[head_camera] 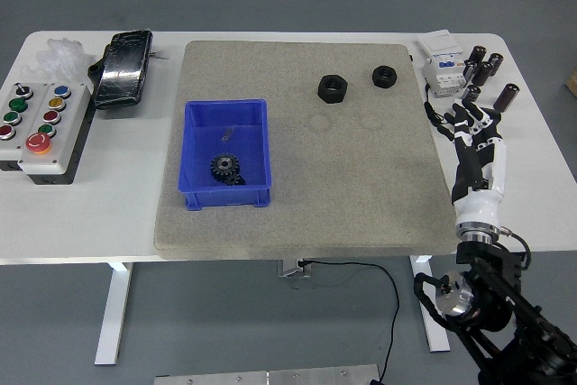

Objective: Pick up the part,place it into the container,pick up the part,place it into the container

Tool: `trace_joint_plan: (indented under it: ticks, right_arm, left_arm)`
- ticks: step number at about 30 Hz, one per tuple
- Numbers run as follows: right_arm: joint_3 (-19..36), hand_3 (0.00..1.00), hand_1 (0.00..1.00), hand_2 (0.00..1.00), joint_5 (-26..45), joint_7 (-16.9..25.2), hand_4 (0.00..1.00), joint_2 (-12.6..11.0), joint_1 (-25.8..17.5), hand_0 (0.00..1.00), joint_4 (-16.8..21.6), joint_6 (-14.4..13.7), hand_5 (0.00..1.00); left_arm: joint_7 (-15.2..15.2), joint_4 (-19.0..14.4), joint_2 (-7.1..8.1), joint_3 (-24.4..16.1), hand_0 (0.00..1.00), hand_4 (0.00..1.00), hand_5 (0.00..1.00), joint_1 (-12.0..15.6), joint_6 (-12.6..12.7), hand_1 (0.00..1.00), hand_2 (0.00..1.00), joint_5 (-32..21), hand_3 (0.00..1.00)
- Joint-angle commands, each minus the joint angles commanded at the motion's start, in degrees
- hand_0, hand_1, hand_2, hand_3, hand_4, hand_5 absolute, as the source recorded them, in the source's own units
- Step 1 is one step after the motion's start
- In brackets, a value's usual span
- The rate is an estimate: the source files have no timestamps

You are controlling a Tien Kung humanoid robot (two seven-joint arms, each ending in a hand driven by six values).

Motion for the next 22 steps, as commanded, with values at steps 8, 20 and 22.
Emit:
trace_joint_plan:
  ticks: [8, 20, 22]
  right_arm:
    - [0.0, 0.658, 0.676, 0.690, 0.7, 0.0, 0.755, -0.4, 0.1, 0.628, -0.3, 1.4, 0.392]
    - [-0.6, 0.655, 0.655, 0.689, 0.3, 0.0, 0.760, -0.2, 0.5, 0.626, -0.6, 1.2, 0.417]
    - [-0.6, 0.655, 0.655, 0.689, -0.1, 0.0, 0.760, -0.2, 0.8, 0.626, -0.6, 1.0, 0.417]
  left_arm:
    - [-0.3, 0.0, -0.18, 0.8, 0.660, 0.610, 0.482, -0.8, -0.2, 0.568, 0.545, -0.2, 0.629]
    - [-0.6, 0.0, -0.22, 1.6, 0.660, 0.619, 0.463, -0.4, -0.3, 0.569, 0.543, -0.8, 0.628]
    - [-0.9, 0.0, -0.13, 2.2, 0.660, 0.619, 0.463, -0.4, -0.3, 0.569, 0.543, -1.3, 0.628]
